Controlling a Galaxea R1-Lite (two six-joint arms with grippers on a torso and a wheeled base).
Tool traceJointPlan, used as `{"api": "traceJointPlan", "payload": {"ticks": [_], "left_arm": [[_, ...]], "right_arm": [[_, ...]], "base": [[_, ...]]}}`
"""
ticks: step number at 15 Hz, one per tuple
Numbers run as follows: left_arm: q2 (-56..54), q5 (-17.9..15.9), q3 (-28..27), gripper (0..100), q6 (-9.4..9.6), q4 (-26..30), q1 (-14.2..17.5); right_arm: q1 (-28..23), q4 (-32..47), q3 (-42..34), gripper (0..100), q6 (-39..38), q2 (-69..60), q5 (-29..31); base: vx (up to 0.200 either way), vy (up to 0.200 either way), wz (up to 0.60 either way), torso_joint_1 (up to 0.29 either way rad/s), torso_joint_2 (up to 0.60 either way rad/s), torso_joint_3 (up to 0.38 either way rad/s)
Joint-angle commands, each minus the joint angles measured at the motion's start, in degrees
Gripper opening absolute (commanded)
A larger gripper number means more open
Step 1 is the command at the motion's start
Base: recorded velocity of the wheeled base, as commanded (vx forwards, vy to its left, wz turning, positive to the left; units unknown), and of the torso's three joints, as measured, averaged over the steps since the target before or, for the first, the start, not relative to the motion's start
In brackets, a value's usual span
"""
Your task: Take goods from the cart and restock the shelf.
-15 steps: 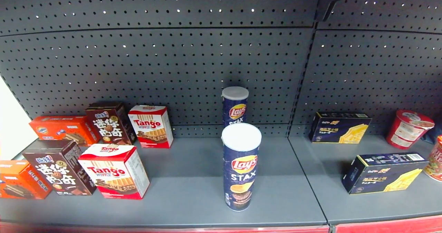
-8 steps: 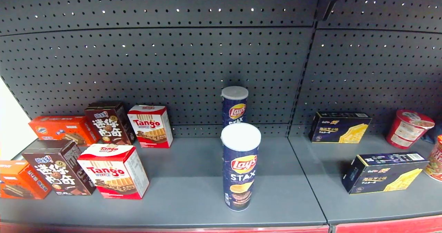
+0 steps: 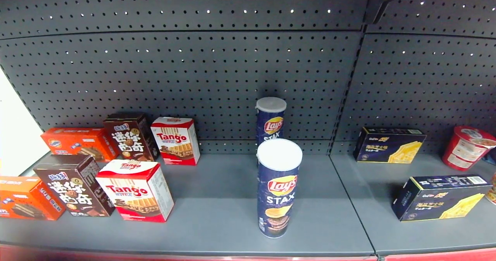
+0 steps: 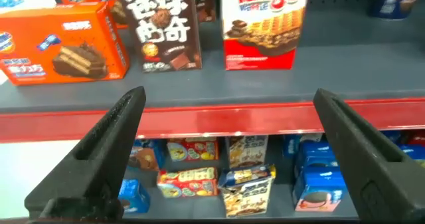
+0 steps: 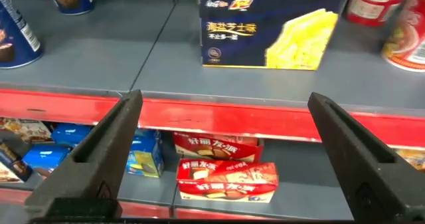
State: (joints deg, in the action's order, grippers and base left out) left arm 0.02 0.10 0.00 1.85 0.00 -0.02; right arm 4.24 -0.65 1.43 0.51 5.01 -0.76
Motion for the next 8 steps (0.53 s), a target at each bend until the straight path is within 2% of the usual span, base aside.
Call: {"api": "traceJointPlan", "payload": {"ticks": [1, 8], "left_arm": [[0.0, -0.1, 0.0, 100, 0.08, 0.0, 0.0], [0.0, 0.0, 0.0, 100, 0.17, 0.0, 0.0]], "right_arm": [[0.1, -0.1, 0.0, 100, 0.0, 0.2, 0.0], [0.1, -0.1, 0.0, 100, 0.0, 0.2, -0.1]], "base": [[0.000, 0.000, 0.00, 0.000, 0.00, 0.000], [0.000, 0.000, 0.00, 0.000, 0.00, 0.000]]}}
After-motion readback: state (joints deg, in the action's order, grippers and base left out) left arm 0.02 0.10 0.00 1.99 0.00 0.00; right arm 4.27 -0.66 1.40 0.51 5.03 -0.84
